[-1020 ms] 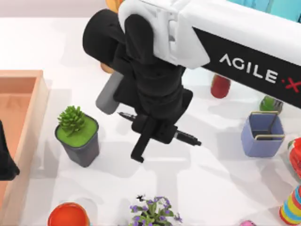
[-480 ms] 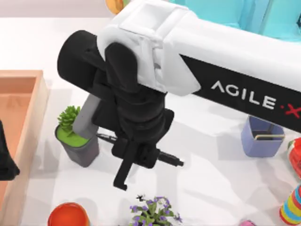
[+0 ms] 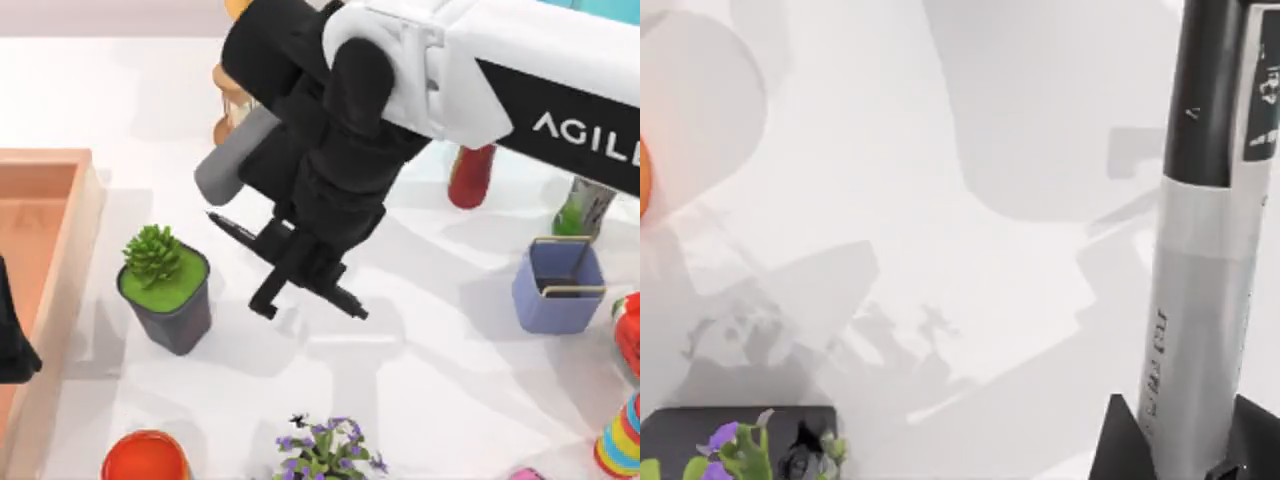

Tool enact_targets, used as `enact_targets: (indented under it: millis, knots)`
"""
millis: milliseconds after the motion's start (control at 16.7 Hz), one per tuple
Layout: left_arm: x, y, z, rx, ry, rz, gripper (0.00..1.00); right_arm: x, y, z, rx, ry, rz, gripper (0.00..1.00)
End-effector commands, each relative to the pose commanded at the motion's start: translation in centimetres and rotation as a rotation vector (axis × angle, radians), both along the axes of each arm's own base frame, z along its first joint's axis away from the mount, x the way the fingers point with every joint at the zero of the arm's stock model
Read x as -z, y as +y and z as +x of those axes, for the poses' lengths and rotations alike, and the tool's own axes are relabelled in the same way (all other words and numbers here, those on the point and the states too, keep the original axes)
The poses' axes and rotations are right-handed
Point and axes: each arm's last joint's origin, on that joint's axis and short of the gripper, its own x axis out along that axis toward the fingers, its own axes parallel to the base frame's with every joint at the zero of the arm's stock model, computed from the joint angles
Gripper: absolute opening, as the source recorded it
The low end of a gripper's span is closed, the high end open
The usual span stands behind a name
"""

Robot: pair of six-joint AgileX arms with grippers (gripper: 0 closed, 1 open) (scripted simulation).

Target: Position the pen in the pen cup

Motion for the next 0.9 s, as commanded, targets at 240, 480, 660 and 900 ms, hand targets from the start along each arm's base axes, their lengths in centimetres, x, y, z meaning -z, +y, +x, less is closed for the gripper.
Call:
enact_targets:
  millis: [240,480,660,900]
  knots:
    - [0.0,0.0,0.0,0.000,0.000,0.000,1.00,1.2,-4.9,5.6,0.132,-0.023,0.349,0.00]
    - [0.0,0.0,0.0,0.000,0.000,0.000,1.00,2.2,-12.3,10.1,0.195,-0.161,0.727,0.00]
    - [0.0,0.0,0.0,0.000,0.000,0.000,1.00,2.7,-18.9,10.9,0.176,-0.323,0.948,0.00]
    - [0.0,0.0,0.0,0.000,0.000,0.000,1.00,3.7,-26.8,8.3,0.090,-0.547,1.108,0.00]
